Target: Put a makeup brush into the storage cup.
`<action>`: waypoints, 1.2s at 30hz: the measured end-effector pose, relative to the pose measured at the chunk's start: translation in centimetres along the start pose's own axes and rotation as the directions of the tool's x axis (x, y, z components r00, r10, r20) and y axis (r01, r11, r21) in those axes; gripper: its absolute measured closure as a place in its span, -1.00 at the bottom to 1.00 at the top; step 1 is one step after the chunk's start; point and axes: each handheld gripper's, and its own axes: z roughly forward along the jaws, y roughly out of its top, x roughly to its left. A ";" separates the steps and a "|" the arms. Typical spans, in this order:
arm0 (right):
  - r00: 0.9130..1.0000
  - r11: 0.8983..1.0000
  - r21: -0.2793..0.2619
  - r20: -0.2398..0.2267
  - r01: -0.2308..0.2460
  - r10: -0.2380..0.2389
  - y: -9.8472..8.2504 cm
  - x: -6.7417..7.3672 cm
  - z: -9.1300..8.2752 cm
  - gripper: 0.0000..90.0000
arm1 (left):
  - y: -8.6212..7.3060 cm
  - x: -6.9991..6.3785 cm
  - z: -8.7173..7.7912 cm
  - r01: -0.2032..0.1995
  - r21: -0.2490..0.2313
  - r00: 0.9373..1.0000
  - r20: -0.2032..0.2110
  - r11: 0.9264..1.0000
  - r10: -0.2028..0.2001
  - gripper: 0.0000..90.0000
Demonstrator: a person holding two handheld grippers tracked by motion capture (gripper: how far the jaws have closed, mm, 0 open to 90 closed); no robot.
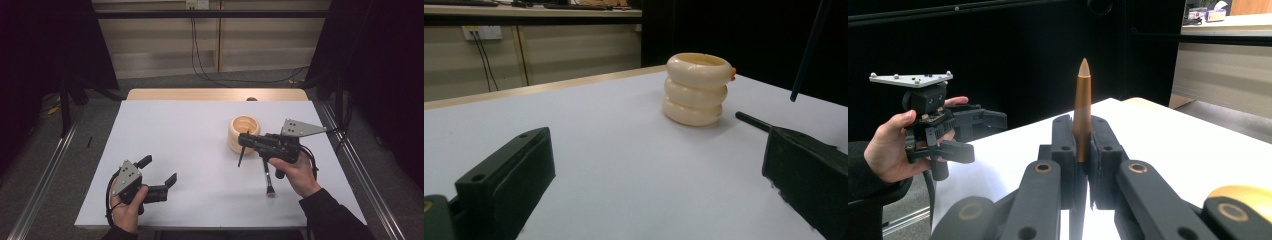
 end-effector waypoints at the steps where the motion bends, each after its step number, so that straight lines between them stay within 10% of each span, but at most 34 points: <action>1: 1.000 1.000 0.000 0.001 0.002 -0.002 0.1 0.0 0.0 0.87 | 0.0 0.0 0.0 0.002 0.002 1.000 0.006 1.000 -0.002 -0.99; 36: 0.991 0.999 -0.005 0.125 0.048 -0.047 5.2 -4.8 0.5 0.87 | -0.1 0.6 0.1 0.000 -0.009 1.000 0.029 1.000 0.000 -0.98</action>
